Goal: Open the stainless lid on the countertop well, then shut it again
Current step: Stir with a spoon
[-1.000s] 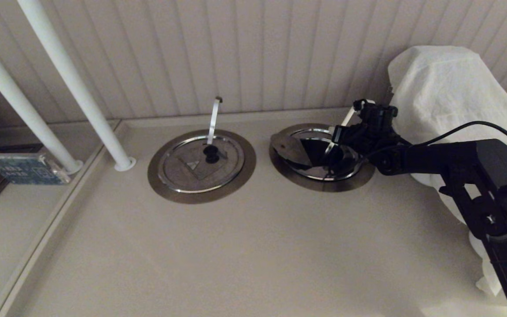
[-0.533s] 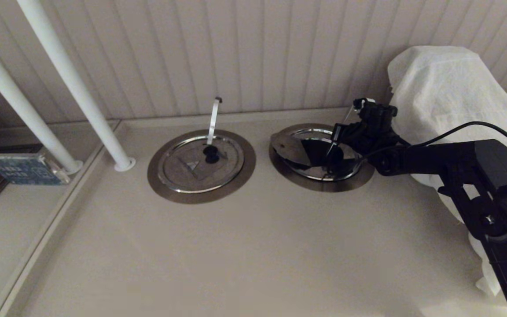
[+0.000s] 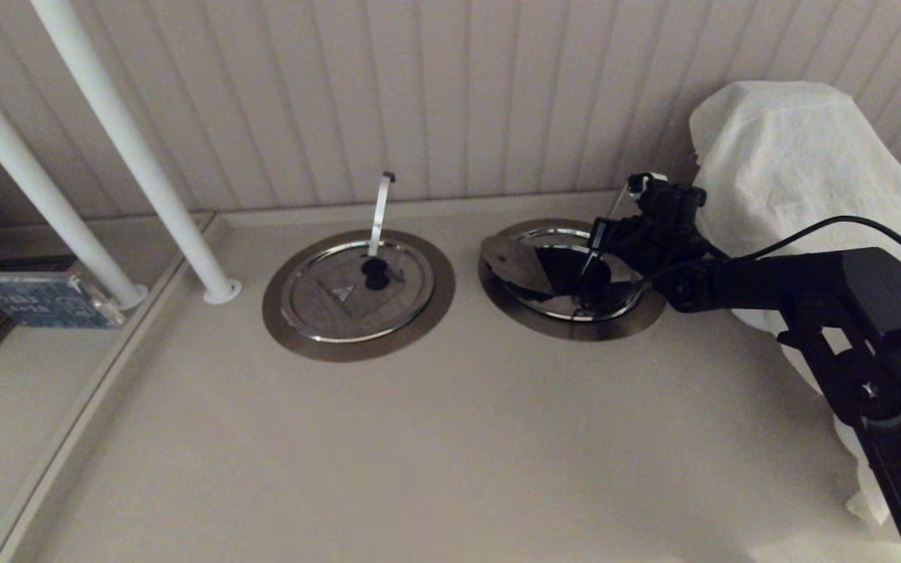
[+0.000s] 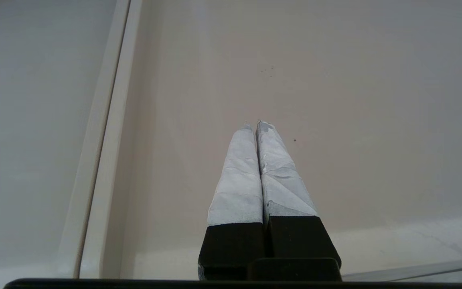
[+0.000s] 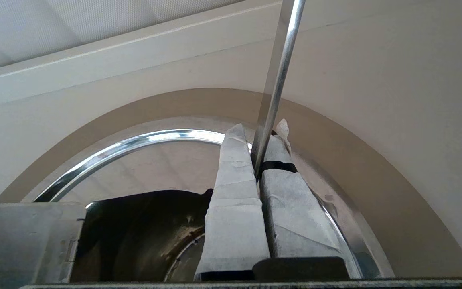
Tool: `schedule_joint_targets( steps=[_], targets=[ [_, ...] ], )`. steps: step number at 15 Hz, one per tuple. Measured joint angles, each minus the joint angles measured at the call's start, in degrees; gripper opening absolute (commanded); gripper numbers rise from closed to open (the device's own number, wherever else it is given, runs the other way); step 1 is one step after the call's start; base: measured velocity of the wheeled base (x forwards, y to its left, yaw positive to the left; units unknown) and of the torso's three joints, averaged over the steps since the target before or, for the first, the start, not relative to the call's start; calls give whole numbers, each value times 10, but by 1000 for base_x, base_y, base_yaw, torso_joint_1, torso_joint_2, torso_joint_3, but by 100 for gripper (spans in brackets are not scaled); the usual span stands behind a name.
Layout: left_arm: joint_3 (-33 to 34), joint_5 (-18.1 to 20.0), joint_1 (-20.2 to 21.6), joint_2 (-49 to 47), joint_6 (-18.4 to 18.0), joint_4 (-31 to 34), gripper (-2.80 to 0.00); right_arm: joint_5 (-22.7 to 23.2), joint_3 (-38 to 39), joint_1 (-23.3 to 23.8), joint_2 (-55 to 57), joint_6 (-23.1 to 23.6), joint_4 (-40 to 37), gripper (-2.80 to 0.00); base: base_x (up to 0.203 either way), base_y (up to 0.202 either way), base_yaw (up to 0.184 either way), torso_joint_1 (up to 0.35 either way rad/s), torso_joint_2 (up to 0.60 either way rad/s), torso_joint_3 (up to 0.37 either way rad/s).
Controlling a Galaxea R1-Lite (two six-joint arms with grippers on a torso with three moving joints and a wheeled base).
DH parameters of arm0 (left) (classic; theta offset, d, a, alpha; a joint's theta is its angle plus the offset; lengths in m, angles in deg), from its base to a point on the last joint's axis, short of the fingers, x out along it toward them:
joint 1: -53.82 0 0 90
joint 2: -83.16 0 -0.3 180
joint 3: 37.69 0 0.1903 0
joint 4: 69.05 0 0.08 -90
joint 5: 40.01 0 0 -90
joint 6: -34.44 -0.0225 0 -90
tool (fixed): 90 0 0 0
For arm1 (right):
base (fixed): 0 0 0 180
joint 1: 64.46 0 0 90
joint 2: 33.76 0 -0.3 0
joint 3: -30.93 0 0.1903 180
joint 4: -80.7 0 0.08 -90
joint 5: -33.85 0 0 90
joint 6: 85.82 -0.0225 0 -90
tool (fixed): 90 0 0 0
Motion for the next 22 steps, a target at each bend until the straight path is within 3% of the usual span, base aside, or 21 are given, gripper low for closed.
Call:
schedule_joint_targets(
  steps=[22],
  targets=[
    [0,0,0,0,0,0,-280,-31,90,-33,-114,19,6,-280,0,0,0,0,0,0]
  ],
)
